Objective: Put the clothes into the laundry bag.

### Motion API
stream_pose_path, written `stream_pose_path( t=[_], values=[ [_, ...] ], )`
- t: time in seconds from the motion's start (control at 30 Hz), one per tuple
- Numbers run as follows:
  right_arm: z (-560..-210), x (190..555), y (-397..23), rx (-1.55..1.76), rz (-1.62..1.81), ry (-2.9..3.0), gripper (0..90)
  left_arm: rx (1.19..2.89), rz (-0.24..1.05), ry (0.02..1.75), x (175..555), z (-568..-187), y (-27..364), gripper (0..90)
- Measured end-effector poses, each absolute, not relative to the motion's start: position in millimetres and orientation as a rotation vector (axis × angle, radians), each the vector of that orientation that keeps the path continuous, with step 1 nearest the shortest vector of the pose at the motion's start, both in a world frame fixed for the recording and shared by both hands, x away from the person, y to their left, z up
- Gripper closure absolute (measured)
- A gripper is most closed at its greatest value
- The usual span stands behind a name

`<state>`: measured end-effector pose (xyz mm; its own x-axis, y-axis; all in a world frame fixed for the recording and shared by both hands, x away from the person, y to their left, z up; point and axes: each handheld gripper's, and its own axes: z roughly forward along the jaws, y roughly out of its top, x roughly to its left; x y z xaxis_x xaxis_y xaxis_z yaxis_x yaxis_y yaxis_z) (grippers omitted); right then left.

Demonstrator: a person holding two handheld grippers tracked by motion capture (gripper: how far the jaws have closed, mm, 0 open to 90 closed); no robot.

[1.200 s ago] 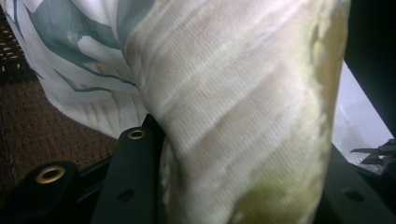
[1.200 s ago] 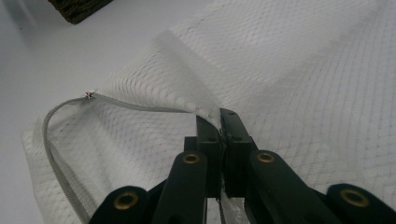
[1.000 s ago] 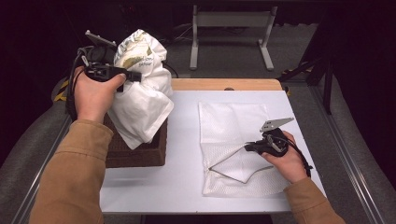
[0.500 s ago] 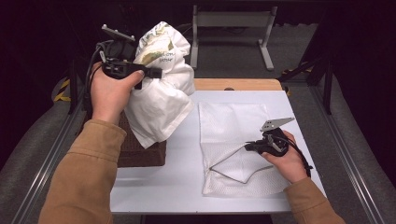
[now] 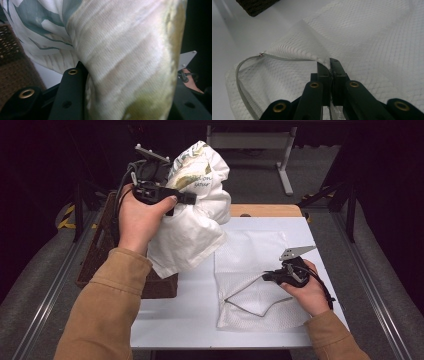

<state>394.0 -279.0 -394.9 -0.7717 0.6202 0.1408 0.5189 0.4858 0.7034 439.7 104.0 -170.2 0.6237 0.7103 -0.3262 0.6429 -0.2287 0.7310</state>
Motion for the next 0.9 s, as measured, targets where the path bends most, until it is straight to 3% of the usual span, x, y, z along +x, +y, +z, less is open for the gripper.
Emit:
stream_pose_path(
  t=[0.9],
  values=[
    [-391.8, 393.4, -283.3, 0.993, 1.185, 2.566, 88.5, 1.981, 0.000, 0.889, 426.8, -167.7, 31.3, 60.1]
  ],
)
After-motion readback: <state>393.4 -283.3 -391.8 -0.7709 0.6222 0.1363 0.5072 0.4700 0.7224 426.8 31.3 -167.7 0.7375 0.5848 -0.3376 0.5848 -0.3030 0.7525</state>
